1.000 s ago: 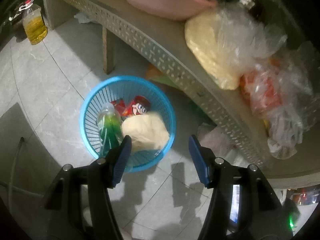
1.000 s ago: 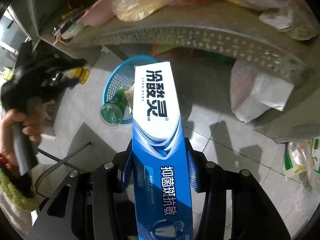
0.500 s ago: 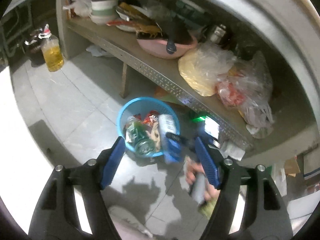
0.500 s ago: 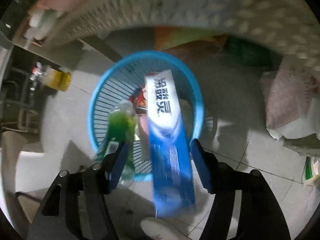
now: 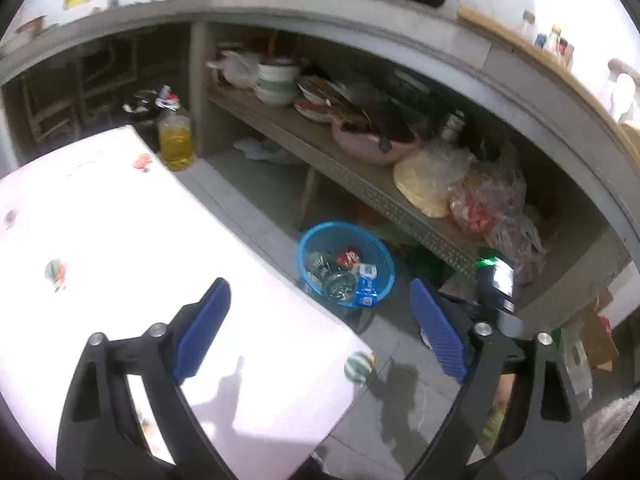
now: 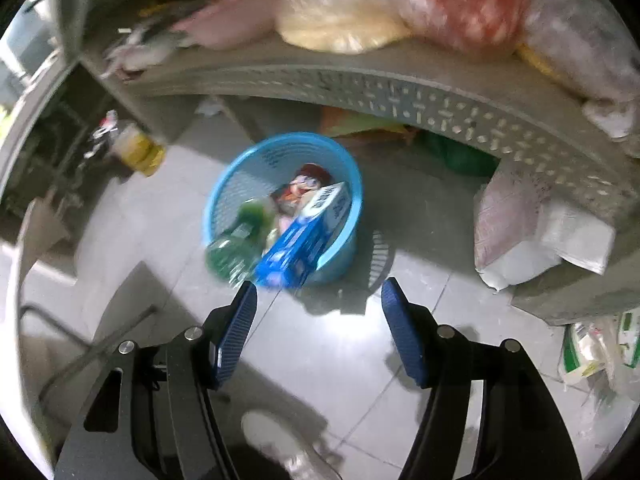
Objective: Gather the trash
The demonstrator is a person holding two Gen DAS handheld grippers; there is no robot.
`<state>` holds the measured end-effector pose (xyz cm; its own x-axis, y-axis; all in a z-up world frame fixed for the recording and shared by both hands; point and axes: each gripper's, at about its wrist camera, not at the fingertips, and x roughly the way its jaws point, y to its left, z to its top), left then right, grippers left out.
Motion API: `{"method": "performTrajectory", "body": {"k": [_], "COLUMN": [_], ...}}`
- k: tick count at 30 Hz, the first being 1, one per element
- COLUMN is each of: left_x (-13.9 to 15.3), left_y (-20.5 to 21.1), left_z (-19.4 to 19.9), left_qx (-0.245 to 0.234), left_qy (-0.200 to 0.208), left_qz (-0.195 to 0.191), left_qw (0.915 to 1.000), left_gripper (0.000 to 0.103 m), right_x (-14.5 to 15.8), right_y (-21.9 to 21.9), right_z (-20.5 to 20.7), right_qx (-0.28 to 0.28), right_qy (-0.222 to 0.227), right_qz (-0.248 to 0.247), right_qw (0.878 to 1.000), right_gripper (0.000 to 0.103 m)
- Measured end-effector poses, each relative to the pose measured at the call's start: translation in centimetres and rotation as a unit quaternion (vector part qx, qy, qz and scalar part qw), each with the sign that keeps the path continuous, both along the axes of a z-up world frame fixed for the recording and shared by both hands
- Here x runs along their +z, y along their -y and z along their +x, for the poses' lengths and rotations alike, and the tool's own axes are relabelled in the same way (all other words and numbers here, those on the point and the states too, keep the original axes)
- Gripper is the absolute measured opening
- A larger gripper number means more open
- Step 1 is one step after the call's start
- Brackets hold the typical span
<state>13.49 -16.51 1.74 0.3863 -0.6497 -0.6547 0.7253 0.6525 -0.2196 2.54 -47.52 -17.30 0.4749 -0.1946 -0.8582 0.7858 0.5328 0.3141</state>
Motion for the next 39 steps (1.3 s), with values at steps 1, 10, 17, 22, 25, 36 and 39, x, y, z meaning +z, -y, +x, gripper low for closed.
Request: {"method": "performTrajectory", "body": {"k": [1, 10, 17, 22, 25, 36, 39], "left_x": [0.1, -1.4, -2.2, -2.4, -2.5, -1.6, -1.7], "left_y": [-0.9, -5.6, -7.7, -9.3, -10.5, -12.9, -12.6], "left_z": [-0.6, -6.8, -10.5, -11.4, -12.1, -12.2, -12.3], "left_qx": [0.013, 0.103, 0.202, 0.244, 0.268, 0.329, 0.326], "left_qy": [0.004, 0.003, 0.041, 0.047, 0.069, 0.081, 0.083], "left_qz": [-0.008, -0.011, 0.054, 0.121, 0.15, 0.17, 0.178], "left_qw": [0.9999, 0.9946, 0.9771, 0.9611, 0.9492, 0.9253, 0.9247], "left_gripper": [0.091, 0.093, 0.094, 0.094, 0.094, 0.094, 0.094], "right_x": [1.4, 12.4, 16.5, 17.3, 17.5, 17.3, 17.2], "right_y": [-1.2, -13.5, -20.6, -23.2, -24.4, -23.8, -23.0], "right_z": [-0.9, -4.6, -6.9, -7.7, -8.0, -8.6, -8.9], "right_qx": [0.017, 0.193, 0.252, 0.271, 0.278, 0.263, 0.254], "right_qy": [0.006, 0.058, 0.074, 0.064, 0.058, 0.047, 0.043], "right_qz": [-0.007, -0.132, -0.225, -0.258, -0.27, -0.284, -0.286], "right_qw": [1.0, 0.971, 0.938, 0.925, 0.92, 0.921, 0.923], "right_gripper": [0.066, 0.094, 0.096, 0.096, 0.096, 0.096, 0.096]}}
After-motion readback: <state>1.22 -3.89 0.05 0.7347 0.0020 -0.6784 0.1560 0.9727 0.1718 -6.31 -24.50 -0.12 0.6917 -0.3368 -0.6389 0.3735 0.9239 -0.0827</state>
